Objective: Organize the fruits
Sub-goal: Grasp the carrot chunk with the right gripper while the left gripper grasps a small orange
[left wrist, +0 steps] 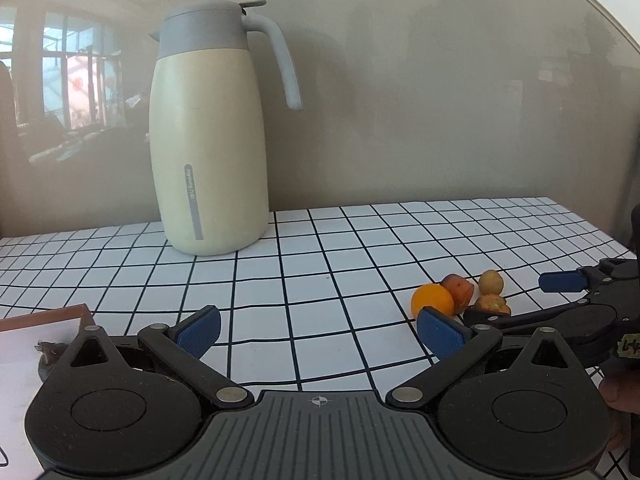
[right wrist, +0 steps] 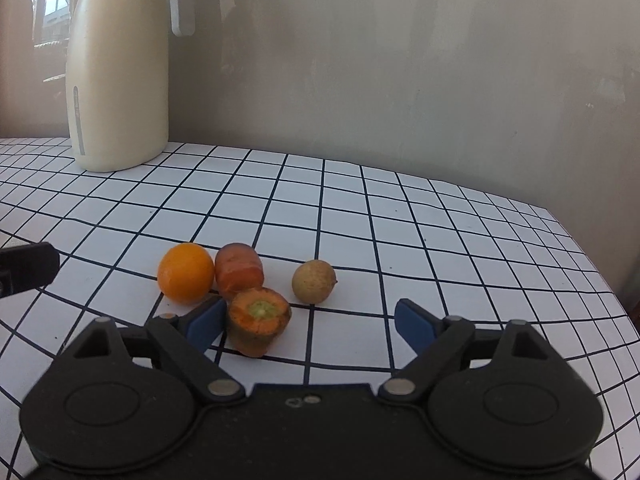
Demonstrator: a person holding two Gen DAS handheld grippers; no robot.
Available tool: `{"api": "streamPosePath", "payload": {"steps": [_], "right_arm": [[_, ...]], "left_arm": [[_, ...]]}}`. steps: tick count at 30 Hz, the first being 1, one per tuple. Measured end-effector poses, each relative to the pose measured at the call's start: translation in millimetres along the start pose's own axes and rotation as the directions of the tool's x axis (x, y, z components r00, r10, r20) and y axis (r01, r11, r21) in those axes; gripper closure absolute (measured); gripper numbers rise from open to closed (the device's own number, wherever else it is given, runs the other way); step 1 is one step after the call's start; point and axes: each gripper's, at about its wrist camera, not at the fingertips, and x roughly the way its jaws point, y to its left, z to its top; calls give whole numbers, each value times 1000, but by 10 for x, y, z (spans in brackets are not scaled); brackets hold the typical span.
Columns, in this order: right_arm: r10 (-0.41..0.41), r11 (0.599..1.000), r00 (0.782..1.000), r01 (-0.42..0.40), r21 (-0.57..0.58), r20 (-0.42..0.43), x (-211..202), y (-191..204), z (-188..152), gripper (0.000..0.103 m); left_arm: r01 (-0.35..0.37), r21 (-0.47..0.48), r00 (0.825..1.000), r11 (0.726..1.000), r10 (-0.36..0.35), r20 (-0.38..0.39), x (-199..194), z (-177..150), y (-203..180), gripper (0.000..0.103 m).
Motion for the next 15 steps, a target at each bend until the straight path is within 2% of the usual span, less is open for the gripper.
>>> {"api": "streamPosePath", "payload": {"steps": [4,9,15], "right_arm": [[-22,1000,1000,22,20,0,-21,-130,-29,19],[-18,999,1000,18,30,2,-56,-255,-72,20],[-37,998,999,37,53,0,-77,-447,-118,22]], "left_arm": [[42,2,999,999,-42,-12,81,9,-117,0],[68,40,998,997,-68,-14,171,16,-328,0],[99,39,994,994,-98,-40,354,-6,-492,0]]}}
